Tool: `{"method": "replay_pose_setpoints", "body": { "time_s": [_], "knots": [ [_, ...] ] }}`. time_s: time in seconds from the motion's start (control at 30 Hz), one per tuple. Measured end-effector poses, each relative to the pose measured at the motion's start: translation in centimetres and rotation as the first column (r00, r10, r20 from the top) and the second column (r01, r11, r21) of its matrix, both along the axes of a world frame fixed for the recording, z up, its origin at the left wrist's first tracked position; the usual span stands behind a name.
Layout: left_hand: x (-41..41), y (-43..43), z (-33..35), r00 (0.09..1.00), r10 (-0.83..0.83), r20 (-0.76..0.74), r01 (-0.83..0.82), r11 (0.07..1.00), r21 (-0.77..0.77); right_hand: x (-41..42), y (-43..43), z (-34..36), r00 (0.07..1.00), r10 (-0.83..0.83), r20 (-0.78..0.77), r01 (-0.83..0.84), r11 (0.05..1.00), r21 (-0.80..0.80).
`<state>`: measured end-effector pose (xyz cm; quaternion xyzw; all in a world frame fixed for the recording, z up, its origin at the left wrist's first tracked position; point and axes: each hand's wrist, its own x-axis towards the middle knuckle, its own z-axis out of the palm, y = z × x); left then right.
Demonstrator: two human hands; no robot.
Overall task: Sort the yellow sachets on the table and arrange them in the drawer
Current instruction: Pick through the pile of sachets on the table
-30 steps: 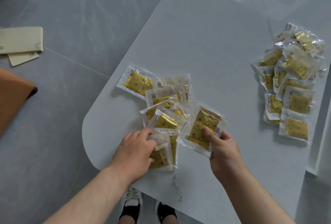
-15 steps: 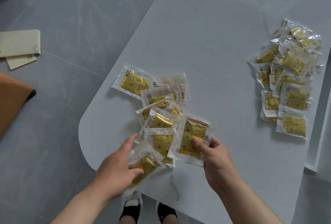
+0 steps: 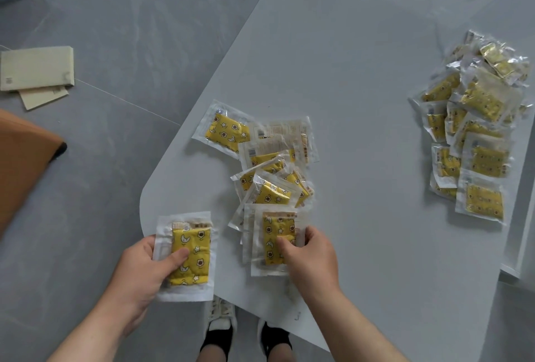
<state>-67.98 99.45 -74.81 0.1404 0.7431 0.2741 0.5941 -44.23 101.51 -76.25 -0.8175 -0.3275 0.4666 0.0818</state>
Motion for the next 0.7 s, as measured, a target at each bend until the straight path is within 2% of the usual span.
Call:
{"method": "replay_pose_setpoints", "body": {
  "time_s": [0.1, 0.23, 0.33, 0.53, 0.7],
  "knots": [
    [0.0, 0.4, -0.3, 0.992, 0.07, 0.106, -0.072, 0.997, 0.007, -0.6, 0.2, 0.4, 1.0, -0.015, 0.01, 0.015, 1.0, 0.014],
    [0.2, 0.9, -0.4, 0.983, 0.085, 0.163, -0.091, 0.995, 0.03, -1.2, 0.3, 0.0, 0.993, -0.11, -0.048, 0.109, 0.994, -0.017],
    [0.0, 1.2, -0.3, 0.981, 0.089, 0.174, -0.097, 0.995, 0.039, -1.6, 0.1, 0.1, 0.984, -0.167, -0.056, 0.167, 0.986, -0.001],
    [-0.8, 1.6, 0.1, 0.979, 0.091, 0.183, -0.103, 0.993, 0.058, -2.5, -0.5, 0.9, 0.982, -0.184, 0.032, 0.182, 0.981, 0.06],
    [-1.5, 1.5, 0.6, 0.973, 0.102, 0.208, -0.119, 0.99, 0.072, -2.7, -0.9, 0.9, 0.963, -0.26, -0.072, 0.264, 0.963, 0.057]
  ]
}}
